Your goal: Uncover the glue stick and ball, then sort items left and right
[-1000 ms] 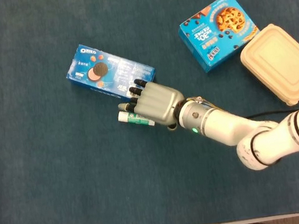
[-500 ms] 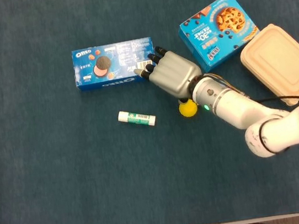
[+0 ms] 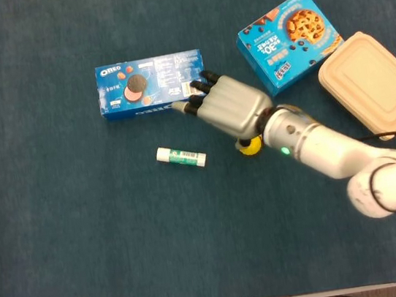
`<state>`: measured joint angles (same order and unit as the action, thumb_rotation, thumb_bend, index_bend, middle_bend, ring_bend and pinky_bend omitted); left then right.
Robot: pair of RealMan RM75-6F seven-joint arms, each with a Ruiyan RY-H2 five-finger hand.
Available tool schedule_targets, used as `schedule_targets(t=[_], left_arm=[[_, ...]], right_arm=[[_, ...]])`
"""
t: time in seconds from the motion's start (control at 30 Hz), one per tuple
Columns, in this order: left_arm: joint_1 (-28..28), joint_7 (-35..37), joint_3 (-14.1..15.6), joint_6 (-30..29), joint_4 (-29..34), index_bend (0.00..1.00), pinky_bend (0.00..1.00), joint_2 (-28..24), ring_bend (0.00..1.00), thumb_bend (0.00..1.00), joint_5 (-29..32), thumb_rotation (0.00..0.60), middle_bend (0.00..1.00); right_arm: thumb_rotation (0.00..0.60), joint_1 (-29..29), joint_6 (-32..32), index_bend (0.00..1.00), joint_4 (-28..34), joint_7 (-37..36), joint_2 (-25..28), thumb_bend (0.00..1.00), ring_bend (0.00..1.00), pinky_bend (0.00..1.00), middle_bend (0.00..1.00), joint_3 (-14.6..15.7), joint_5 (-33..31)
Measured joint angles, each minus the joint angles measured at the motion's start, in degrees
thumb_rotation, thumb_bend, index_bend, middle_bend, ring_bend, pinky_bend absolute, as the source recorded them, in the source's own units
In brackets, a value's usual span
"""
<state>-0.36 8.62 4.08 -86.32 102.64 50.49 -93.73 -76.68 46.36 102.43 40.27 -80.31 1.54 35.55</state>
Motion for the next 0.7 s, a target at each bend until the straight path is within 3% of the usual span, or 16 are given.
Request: schedule_targets(t=[0.33, 0.57, 0.63, 0.7], left_arm=[[-6.97, 0.84, -0.72, 9.11, -1.37, 0.25, 0.04, -0.31, 0.04, 0.34, -2.43, 0.6, 0.14], [-14.79, 2.55, -1.99, 17.07, -4.77, 0.24, 0.04, 1.77, 0.04, 0.34, -4.51, 0.599, 0.14], [-16.98, 3.16, -2.39, 19.16, -6.36, 0.23, 0.04, 2.92, 0.04, 0.34, -5.01, 0.556, 0.14], [-19.15, 3.76, -2.77, 21.06, -7.99, 0.22, 0.04, 4.29, 0.04, 0.34, -5.53, 0.426, 0.14]], right_arm=[[0.6, 6.15, 5.48, 0.09, 10.71, -2.94, 14.76, 0.0, 0.09, 0.08, 0.24, 2.9, 6.69], [0.6, 13.56, 10.15, 0.09, 17.63, -5.62, 26.45, 0.0, 0.09, 0.08, 0.24, 5.97, 16.47], [0.6, 15.53, 10.85, 0.09, 18.53, -6.51, 28.45, 0.0, 0.09, 0.08, 0.24, 6.65, 18.91], [0.6, 17.63, 11.42, 0.09, 19.28, -7.51, 30.38, 0.0, 0.09, 0.08, 0.24, 7.31, 21.5]])
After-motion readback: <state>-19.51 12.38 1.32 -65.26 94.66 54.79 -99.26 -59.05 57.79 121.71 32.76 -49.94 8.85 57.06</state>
